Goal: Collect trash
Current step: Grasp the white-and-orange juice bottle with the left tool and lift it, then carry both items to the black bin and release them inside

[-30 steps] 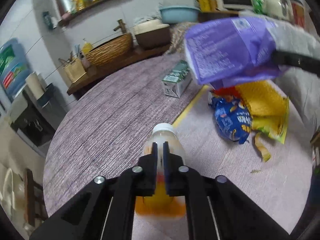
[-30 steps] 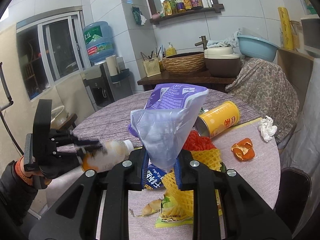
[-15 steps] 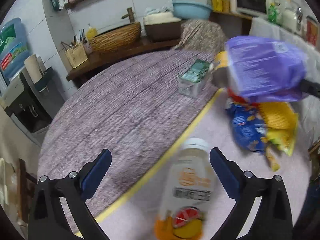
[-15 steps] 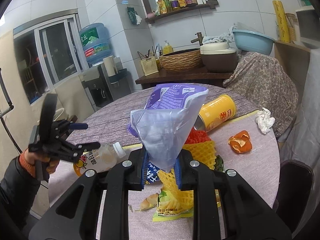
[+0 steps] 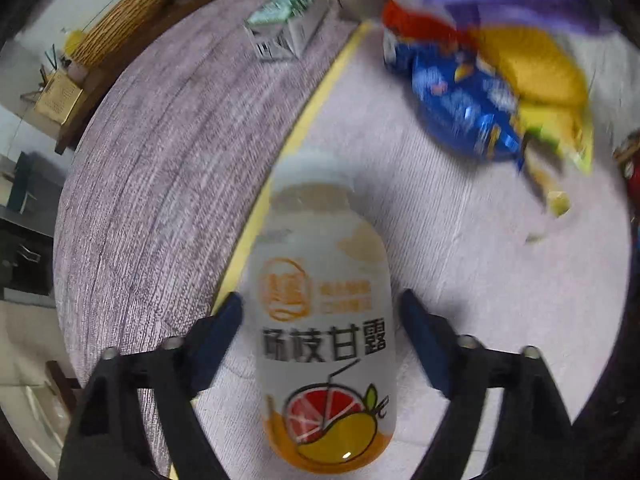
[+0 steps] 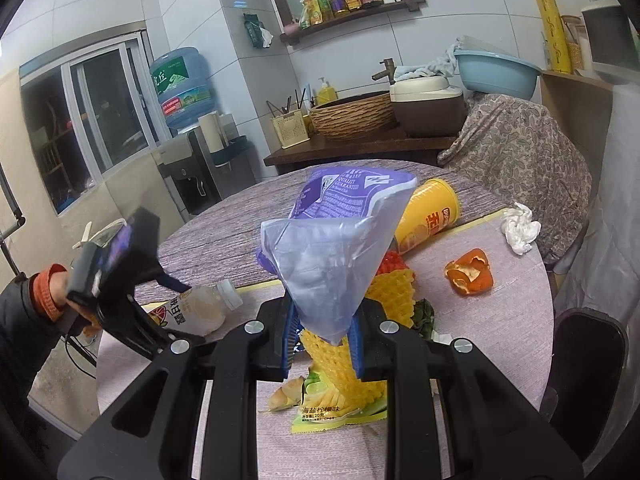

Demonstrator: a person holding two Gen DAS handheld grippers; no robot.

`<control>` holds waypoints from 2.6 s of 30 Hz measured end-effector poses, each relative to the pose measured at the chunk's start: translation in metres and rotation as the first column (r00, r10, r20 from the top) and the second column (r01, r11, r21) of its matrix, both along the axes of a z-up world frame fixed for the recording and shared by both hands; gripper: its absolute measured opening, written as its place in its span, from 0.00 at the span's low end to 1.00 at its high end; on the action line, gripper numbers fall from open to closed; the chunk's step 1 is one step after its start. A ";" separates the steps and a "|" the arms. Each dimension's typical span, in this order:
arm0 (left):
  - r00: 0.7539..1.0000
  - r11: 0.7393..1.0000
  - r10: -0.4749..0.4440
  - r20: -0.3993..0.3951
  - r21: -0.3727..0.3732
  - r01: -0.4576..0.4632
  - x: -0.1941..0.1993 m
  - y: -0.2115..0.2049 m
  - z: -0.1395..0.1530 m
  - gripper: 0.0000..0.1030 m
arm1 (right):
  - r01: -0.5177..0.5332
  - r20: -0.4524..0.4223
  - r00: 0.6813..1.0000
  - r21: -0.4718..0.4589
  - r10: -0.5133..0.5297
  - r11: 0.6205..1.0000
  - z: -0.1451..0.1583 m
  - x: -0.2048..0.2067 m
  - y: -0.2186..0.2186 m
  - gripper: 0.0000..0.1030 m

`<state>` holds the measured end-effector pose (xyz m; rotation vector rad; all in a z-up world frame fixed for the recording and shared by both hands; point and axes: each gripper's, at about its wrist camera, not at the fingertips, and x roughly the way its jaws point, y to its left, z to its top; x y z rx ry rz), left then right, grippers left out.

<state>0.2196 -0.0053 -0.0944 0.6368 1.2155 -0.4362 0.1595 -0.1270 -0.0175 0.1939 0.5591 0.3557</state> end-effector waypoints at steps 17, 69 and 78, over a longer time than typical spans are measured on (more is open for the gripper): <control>0.929 0.917 0.221 0.298 -0.387 -0.094 -0.052 0.018 0.083 0.59 | 0.041 0.082 0.996 0.023 -0.043 0.999 0.012 -0.041 -0.034 0.22; 0.999 0.911 -0.009 -0.039 -0.412 -0.008 -0.026 -0.404 -0.098 0.59 | 0.700 -0.236 0.540 -0.408 -0.808 0.587 -0.219 -0.092 -0.327 0.72; 1.000 0.912 -0.021 0.021 -0.409 0.028 -0.032 -0.400 -0.083 0.84 | 0.742 -0.238 0.514 -0.359 -0.824 0.566 -0.207 -0.102 -0.344 0.73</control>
